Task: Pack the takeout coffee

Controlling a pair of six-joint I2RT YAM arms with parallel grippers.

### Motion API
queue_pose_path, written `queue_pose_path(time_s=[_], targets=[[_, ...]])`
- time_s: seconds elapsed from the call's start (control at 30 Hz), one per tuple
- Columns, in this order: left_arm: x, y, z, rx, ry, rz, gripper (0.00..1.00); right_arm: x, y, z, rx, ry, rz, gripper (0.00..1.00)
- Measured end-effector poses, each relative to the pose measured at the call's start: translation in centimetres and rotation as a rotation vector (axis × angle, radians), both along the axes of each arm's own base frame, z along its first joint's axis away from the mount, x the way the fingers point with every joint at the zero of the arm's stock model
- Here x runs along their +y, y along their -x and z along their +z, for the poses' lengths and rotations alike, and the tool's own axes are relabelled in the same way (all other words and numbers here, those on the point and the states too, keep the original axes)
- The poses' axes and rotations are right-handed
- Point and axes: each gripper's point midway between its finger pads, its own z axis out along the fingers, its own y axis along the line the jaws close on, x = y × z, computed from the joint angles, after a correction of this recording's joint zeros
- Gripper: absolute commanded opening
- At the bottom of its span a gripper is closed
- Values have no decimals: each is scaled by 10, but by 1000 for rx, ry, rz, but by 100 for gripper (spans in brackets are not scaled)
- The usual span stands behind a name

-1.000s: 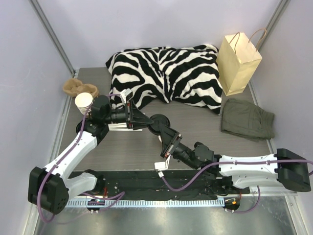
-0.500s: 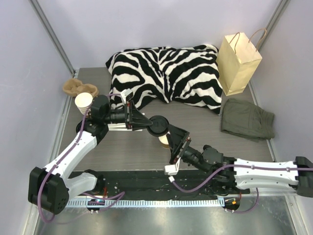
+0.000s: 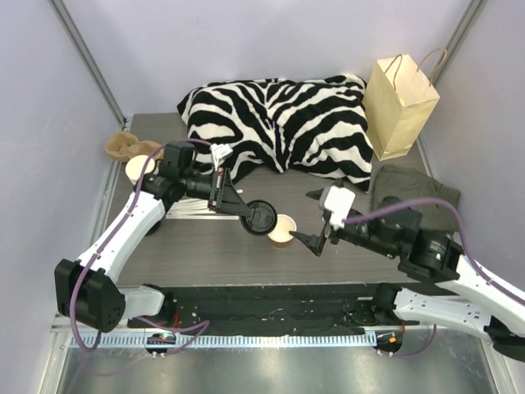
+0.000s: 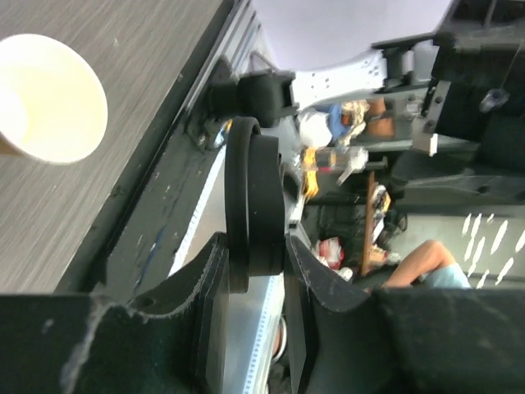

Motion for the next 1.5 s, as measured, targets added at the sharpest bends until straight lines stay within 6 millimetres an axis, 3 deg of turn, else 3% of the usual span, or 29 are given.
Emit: queue_pose_path(time_s=[0.1, 0.2, 0.27, 0.37, 0.47, 0.63, 0.77, 1.03, 1.3, 1.5], targets=[[2, 3, -3, -53, -43, -60, 0, 14, -2, -7, 249, -48, 9, 99], [1, 10, -6, -100, -81, -140, 0, 31, 2, -21, 471, -52, 44, 93], [-2, 19, -8, -123, -101, -206, 0, 42, 4, -41, 624, -28, 60, 89], [-4, 30, -13, -133, -118, -274, 0, 44, 9, -55, 761, -19, 62, 86], [-5, 38, -17, -127, -128, -313, 0, 41, 12, -52, 857, -59, 64, 87], [-7, 36, -18, -135, -123, -327, 0, 45, 23, -40, 979, -122, 137, 96], [-9, 34, -13, -151, -104, -336, 0, 49, 29, -49, 1070, -118, 177, 96], [-12, 39, -13, -163, -96, -360, 0, 48, -13, -81, 1243, -122, 109, 87], [-20, 31, -12, -149, -87, -370, 0, 53, -7, -72, 1233, -133, 202, 72], [-30, 24, -9, -126, -59, -392, 0, 51, -6, -86, 1243, -122, 198, 55]])
